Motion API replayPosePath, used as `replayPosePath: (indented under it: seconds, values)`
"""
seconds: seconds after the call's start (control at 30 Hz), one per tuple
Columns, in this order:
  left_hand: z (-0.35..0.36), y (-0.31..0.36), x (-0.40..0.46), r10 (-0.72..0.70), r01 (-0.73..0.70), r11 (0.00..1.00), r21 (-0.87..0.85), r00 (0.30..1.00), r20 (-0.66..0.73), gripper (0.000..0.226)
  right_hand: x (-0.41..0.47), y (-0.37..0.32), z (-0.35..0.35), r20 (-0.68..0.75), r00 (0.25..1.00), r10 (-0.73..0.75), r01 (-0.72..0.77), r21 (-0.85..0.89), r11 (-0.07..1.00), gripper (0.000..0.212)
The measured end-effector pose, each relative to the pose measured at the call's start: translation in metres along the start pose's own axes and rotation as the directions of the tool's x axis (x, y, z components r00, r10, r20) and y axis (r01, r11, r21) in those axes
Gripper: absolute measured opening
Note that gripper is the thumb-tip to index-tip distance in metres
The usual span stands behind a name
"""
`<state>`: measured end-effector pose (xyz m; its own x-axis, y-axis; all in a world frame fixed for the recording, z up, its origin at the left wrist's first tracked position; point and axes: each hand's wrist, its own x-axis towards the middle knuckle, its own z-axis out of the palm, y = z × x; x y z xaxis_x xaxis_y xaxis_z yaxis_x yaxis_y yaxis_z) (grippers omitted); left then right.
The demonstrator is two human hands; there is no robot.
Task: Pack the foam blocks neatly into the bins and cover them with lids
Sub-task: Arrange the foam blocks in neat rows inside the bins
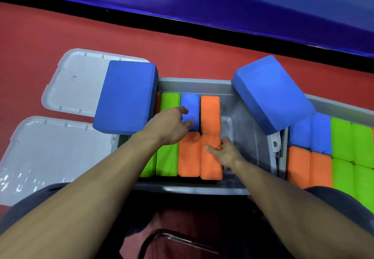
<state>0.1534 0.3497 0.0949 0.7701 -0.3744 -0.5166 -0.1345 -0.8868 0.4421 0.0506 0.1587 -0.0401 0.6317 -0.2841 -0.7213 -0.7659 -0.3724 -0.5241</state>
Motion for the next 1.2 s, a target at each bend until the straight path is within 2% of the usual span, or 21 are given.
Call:
replayPosePath:
  seconds: [0.3, 0.43, 0.5, 0.6, 0.7, 0.77, 0.87, 0.9, 0.97, 1.03, 1.1, 1.17, 1.2]
  values:
    - [-0.001, 0.001, 0.002, 0.018, -0.018, 1.000, -0.014, 1.000, 0.008, 0.054, -0.003, -0.006, -0.004, 0.022, 0.998, 0.059, -0.060, 0.042, 0.997, 0.058]
    - [-0.004, 0.000, 0.000, 0.014, -0.014, 1.000, 0.009, 1.000, -0.005, 0.055, -0.018, -0.033, -0.024, -0.138, 0.989, -0.054, 0.042, -0.090, 0.995, 0.069]
    - [-0.004, 0.006, -0.002, 0.028, -0.028, 1.000, 0.001, 1.000, -0.013, 0.055, -0.029, -0.054, -0.042, -0.245, 0.952, -0.186, 0.182, -0.040, 0.982, 0.063]
    - [-0.004, 0.021, -0.004, 0.056, -0.057, 0.998, -0.029, 0.998, -0.023, 0.054, -0.048, -0.077, -0.078, -0.390, 0.846, -0.363, 0.386, -0.021, 0.922, 0.050]
    - [-0.007, 0.044, -0.007, 0.091, -0.095, 0.992, -0.083, 0.994, -0.054, 0.050, -0.055, -0.071, -0.119, -0.576, 0.710, -0.405, 0.435, -0.094, 0.896, 0.051]
    - [-0.008, 0.059, -0.010, 0.121, -0.128, 0.985, -0.118, 0.990, -0.071, 0.049, -0.051, -0.056, -0.143, -0.687, 0.660, -0.303, 0.345, -0.080, 0.935, 0.066]
    - [-0.009, 0.072, -0.013, 0.144, -0.157, 0.977, -0.148, 0.985, -0.095, 0.048, -0.041, -0.033, -0.160, -0.746, 0.662, 0.076, 0.112, 0.198, 0.974, 0.094]
    - [-0.009, 0.075, -0.013, 0.145, -0.159, 0.976, -0.148, 0.984, -0.101, 0.048, -0.040, -0.028, -0.161, -0.725, 0.661, 0.194, 0.066, 0.314, 0.947, 0.101]
    - [-0.008, 0.077, -0.013, 0.141, -0.155, 0.978, -0.137, 0.984, -0.106, 0.048, -0.030, -0.016, -0.158, -0.616, 0.704, 0.353, 0.087, 0.569, 0.818, 0.115]
    - [-0.006, 0.078, -0.012, 0.136, -0.147, 0.982, -0.117, 0.986, -0.098, 0.049, -0.020, -0.006, -0.155, -0.472, 0.783, 0.405, 0.134, 0.764, 0.631, 0.138]
    - [-0.003, 0.080, -0.010, 0.133, -0.143, 0.984, -0.108, 0.987, -0.090, 0.049, 0.011, 0.017, -0.158, -0.407, 0.812, 0.418, 0.135, 0.828, 0.544, 0.153]
    - [-0.002, 0.083, -0.009, 0.142, -0.151, 0.984, -0.096, 0.985, -0.094, 0.049, 0.033, 0.032, -0.162, -0.364, 0.837, 0.407, 0.128, 0.856, 0.502, 0.144]
    - [-0.002, 0.084, -0.009, 0.146, -0.155, 0.984, -0.090, 0.984, -0.098, 0.048, 0.033, 0.032, -0.164, -0.335, 0.853, 0.399, 0.120, 0.871, 0.476, 0.132]
